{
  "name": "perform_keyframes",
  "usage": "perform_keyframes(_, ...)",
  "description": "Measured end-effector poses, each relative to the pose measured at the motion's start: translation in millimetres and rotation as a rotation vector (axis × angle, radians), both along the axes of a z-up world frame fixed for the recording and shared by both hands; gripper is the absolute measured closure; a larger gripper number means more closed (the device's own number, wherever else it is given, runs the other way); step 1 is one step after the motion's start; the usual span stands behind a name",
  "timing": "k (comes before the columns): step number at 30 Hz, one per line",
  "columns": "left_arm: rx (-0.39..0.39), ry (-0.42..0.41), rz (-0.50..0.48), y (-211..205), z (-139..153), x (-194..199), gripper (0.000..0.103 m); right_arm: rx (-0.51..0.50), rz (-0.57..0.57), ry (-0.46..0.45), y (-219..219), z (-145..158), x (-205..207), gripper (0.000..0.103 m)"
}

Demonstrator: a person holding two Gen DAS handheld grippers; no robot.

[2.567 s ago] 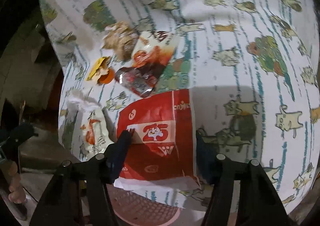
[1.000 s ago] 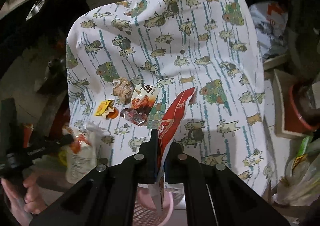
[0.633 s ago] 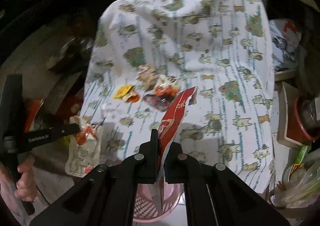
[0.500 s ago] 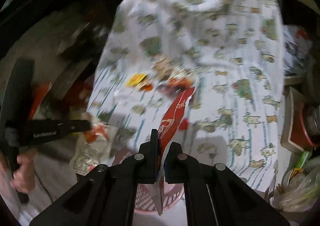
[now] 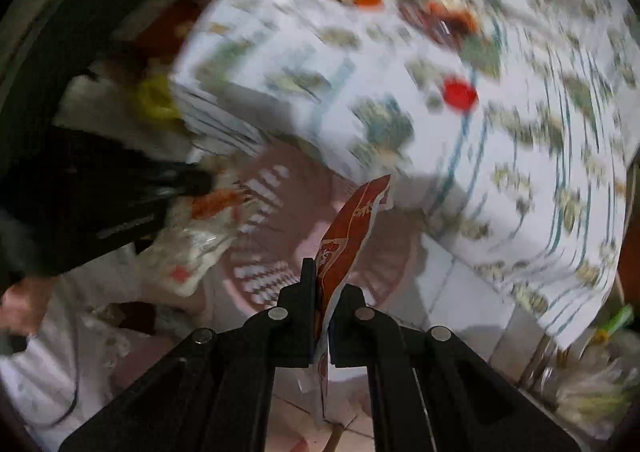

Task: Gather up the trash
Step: 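Carry both wrappers over the pink basket and open both grippers to drop them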

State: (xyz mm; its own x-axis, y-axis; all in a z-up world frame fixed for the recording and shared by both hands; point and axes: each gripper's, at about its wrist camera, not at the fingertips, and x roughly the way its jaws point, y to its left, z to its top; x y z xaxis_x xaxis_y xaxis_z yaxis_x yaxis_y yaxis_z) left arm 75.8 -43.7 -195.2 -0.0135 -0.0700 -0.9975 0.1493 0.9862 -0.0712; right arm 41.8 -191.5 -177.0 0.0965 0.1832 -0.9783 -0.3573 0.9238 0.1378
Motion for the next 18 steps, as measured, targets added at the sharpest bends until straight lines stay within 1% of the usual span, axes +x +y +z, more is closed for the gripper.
perform_keyframes(2,-0.007,0.023,0.006,-2.6,-13.2,1.9,0.099,0.020,-0.079,0.056,-7.7,-26.6,5.9,0.098)
perform_keyframes(3,0.003,0.022,0.006,-4.3,-19.4,3.0,0.099,0.028,-0.107,0.066,-9.6,-36.2,7.9,0.098)
perform_keyframes(7,0.039,0.026,0.027,-3.2,-39.3,7.0,0.098,-0.016,-0.137,0.025,-10.2,-69.5,11.0,0.098)
perform_keyframes(9,0.090,0.031,0.054,2.8,-54.0,9.6,0.098,-0.027,-0.158,0.032,-12.2,-86.9,11.7,0.098)
perform_keyframes(10,0.103,0.034,0.056,2.6,-59.1,11.4,0.098,-0.026,-0.174,0.039,-15.0,-94.4,11.7,0.098)
perform_keyframes(12,0.121,0.045,0.068,7.1,-70.0,12.2,0.098,-0.033,-0.207,0.042,-21.0,-105.1,12.1,0.098)
perform_keyframes(14,0.115,0.059,0.079,9.6,-76.1,13.8,0.098,-0.065,-0.216,0.023,-24.7,-112.5,9.6,0.098)
perform_keyframes(16,0.101,0.064,0.093,11.6,-79.3,14.9,0.096,-0.073,-0.216,0.012,-25.5,-115.7,9.4,0.098)
perform_keyframes(17,0.097,0.064,0.097,11.9,-79.3,15.7,0.083,-0.064,-0.218,0.014,-27.1,-116.6,9.8,0.098)
perform_keyframes(18,0.095,0.058,0.101,12.4,-78.6,16.3,0.057,-0.057,-0.221,0.019,-24.3,-118.0,13.7,0.097)
